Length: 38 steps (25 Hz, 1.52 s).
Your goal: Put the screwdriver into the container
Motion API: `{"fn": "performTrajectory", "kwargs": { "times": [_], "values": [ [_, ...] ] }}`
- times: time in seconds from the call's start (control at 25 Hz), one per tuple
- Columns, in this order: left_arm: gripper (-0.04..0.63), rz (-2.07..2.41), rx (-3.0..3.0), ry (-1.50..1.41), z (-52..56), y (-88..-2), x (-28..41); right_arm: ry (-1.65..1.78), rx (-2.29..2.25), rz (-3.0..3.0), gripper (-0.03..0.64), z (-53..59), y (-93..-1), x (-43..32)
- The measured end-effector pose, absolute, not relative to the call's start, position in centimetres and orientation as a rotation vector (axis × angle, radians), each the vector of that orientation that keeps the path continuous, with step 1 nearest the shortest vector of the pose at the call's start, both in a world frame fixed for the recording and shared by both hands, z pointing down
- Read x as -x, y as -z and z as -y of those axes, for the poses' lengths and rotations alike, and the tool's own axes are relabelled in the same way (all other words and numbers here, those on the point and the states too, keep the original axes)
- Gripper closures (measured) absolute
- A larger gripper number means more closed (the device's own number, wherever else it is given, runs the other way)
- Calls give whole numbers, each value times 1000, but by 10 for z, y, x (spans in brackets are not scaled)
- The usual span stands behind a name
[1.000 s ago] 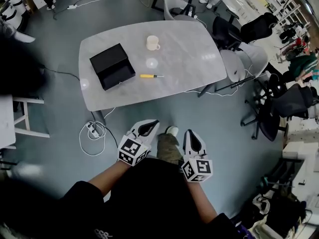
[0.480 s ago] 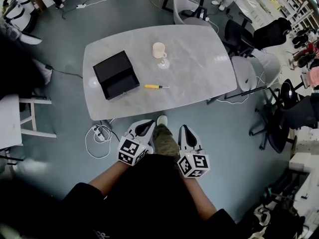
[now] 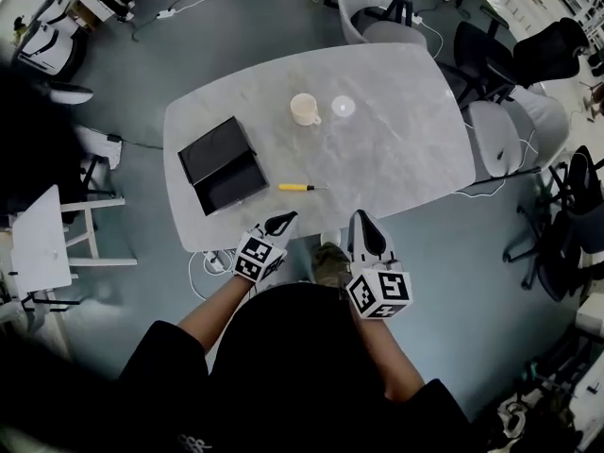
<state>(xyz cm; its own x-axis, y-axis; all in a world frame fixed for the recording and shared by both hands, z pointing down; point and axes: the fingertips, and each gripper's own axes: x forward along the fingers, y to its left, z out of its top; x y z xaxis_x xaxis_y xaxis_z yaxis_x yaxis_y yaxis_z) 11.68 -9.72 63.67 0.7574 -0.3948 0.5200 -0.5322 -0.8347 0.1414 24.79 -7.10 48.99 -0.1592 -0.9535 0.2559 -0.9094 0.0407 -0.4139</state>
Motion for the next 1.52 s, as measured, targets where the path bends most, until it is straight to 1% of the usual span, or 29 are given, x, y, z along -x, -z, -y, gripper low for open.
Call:
{"fn": "performTrajectory", "kwargs": {
  "times": [0.2, 0.36, 0.56, 0.76, 0.8, 0.84, 0.88, 0.92, 1.2, 1.4, 1.48, 1.52],
  "values": [
    [578, 706, -2610, -952, 141, -681, -130, 756, 1969, -2244, 609, 110, -499, -273],
    [577, 664, -2561, -1080, 157, -712, -136, 781, 1955, -2286, 609, 126, -510, -286],
    [577, 568, -2548, -1233, 173, -746, -143, 751, 1941, -2309, 609, 147, -504, -301],
    [572, 453, -2508, -1389, 178, -781, -136, 795, 1949, -2295, 609, 157, -516, -308],
    [558, 444, -2483, -1416, 179, -787, -134, 808, 1953, -2290, 609, 157, -519, -309],
    [531, 433, -2452, -1443, 180, -793, -131, 821, 1955, -2289, 609, 157, -523, -310],
    [476, 419, -2417, -1471, 179, -799, -129, 834, 1955, -2290, 609, 158, -526, -311],
    [450, 401, -2388, -1499, 179, -803, -127, 846, 1953, -2294, 609, 158, -529, -312],
    [414, 342, -2358, -1637, 184, -827, -133, 916, 1959, -2307, 609, 161, -549, -317],
    [420, 238, -2304, -1825, 182, -848, -137, 938, 1972, -2290, 609, 158, -553, -324],
    [459, 204, -2260, -1897, 182, -855, -135, 944, 1977, -2279, 609, 158, -554, -327],
    [466, 184, -2246, -1918, 181, -856, -135, 944, 1979, -2275, 609, 158, -555, -329]
  ]
}}
